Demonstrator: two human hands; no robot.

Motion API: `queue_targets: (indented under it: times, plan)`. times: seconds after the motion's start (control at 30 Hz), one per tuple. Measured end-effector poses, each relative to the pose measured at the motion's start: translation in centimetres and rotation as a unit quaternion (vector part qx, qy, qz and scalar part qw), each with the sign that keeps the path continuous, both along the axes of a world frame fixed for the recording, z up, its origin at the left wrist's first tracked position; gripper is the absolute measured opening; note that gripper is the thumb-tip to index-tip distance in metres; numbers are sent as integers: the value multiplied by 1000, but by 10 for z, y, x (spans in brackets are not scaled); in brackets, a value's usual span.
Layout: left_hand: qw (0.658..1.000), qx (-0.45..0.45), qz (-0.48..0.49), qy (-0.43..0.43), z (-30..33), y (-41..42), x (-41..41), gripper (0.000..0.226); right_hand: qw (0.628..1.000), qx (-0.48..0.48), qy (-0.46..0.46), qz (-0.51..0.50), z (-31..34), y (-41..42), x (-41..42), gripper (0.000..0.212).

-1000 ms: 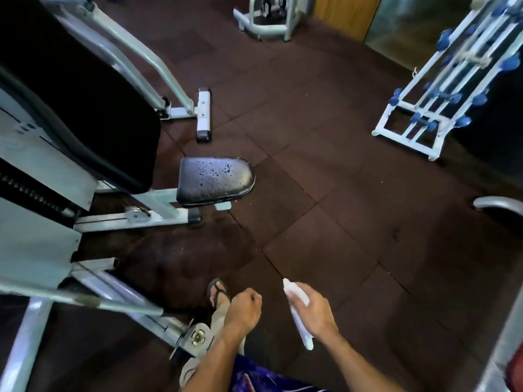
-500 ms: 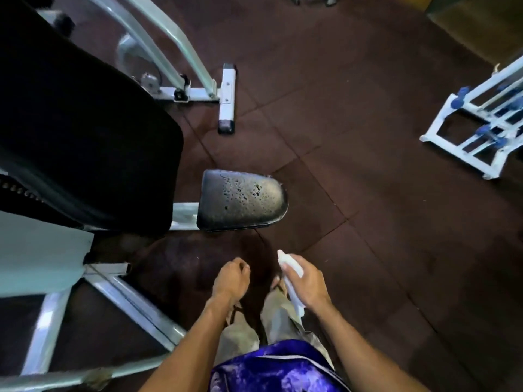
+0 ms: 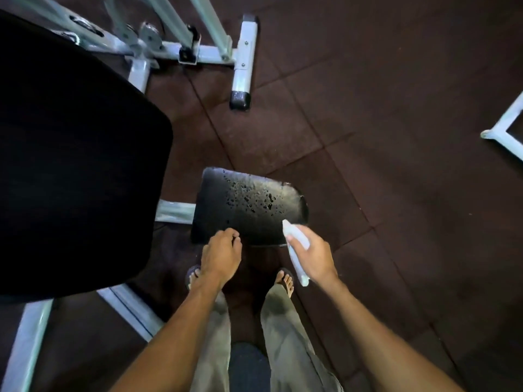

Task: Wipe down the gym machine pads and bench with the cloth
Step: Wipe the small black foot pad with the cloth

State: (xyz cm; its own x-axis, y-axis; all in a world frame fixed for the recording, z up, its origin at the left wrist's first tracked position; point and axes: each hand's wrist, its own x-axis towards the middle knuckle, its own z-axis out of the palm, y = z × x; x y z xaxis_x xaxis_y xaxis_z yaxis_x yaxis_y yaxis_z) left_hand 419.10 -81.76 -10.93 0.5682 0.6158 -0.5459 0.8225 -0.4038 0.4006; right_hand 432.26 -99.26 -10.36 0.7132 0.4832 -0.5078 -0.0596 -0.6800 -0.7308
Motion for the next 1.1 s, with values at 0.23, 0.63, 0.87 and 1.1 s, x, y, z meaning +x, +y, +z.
queue_targets:
  times: [0.23,0.63,0.87,1.1]
  plan:
    - [977,151,-113,-97,-99,73,25,38,979,20,-198,-38,-95,73,44,38]
    - [953,219,-194,-72,-200,111,6,63,876,-140,-453,82,-203,136,-25,43]
    - [952,227,-193,-66,-204,113,5,62,872,-156,-452,101,-201,41,-3,41]
    - [951,233,-192,-70,-205,113,6,62,873,-160,-462,11,-209,167,21,42]
